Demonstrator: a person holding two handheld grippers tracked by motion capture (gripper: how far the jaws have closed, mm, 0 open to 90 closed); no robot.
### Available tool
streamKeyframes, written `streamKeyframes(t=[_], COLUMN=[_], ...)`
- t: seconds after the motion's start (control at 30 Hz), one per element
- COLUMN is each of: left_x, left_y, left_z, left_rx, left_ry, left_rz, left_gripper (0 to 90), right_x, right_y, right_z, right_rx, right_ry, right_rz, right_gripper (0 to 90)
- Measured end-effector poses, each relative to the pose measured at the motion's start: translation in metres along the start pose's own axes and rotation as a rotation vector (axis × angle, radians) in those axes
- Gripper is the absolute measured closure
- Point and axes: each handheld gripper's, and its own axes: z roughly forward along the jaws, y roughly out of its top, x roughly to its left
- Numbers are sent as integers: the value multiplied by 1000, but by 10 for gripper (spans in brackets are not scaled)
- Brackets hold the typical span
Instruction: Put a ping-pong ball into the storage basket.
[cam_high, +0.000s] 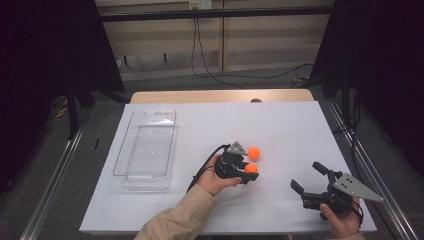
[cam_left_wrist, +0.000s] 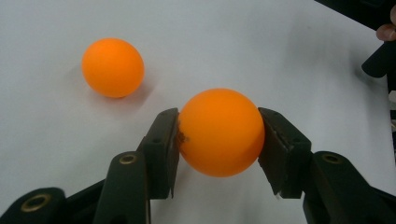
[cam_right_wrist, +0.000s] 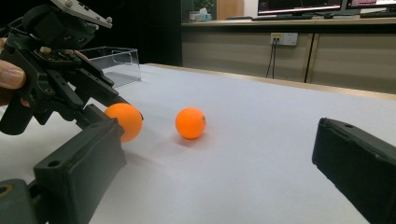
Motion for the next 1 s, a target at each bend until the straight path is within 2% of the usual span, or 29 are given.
streamKeyframes(t=[0.57, 1.0], left_x=[10, 13], left_y=[-1, -2], left_z=[-23, -30], left_rx=[-33, -45], left_ry=[34, 42], left_rz=[-24, -29], left_gripper=[510, 509], right_x=[1, 1], right_y=[0, 1], right_z=[2, 3], right_rx=[2, 2], right_ry=[4, 6], right_rz=[-2, 0], right_gripper=[14, 14])
